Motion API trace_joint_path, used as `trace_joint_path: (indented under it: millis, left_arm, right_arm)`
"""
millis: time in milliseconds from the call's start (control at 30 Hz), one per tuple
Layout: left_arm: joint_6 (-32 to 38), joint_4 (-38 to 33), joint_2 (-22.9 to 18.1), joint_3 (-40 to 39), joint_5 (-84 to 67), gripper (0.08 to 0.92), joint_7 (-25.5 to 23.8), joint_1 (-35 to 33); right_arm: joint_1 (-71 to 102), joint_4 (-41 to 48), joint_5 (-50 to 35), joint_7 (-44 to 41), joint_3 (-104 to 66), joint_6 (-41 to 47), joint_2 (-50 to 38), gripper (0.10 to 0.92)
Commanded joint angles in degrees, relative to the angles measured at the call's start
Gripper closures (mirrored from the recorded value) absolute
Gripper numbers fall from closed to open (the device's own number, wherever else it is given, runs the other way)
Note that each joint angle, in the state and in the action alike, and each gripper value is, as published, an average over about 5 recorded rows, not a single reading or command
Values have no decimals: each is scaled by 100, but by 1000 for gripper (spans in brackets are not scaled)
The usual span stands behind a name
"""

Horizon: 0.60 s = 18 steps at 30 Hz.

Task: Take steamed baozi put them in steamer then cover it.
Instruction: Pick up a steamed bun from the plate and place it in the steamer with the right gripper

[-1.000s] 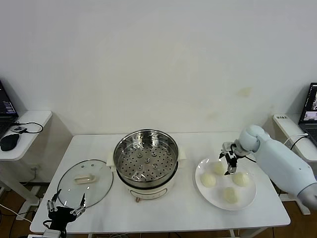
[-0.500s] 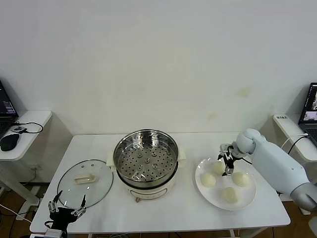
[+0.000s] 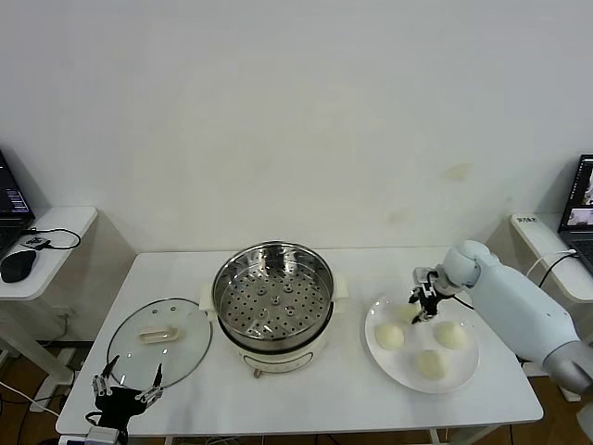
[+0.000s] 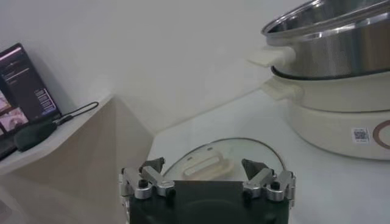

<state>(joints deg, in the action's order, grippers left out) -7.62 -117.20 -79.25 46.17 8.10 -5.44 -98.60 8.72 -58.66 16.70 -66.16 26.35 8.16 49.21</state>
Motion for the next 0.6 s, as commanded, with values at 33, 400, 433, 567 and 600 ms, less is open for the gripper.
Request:
trace_joint_path:
  millis: [33,400,433,567,600]
  left_arm:
    - [2,1,-1,-24,1,177,9,31]
    - [-1,-132,71,34,-27,177,8,96]
    - [-2,-157,81,42,-35,177,5,98]
    - [-3,-231,97,51,-56,177,7,104]
    - [0,-240,94,49,-56,177,13,105]
  right_arm:
    - [-844,-417,-657,-56,411,131,-220,533]
    - [-2863,85,-1853,-457,1606,-18,856,533]
    - [-3000,204,-1919,-494,1687,-62,1071,533]
    - [-3361,643,-2029,-664,1857,-343,1805,533]
    - [-3417,720,-2045,-707,1883,-434,1955,533]
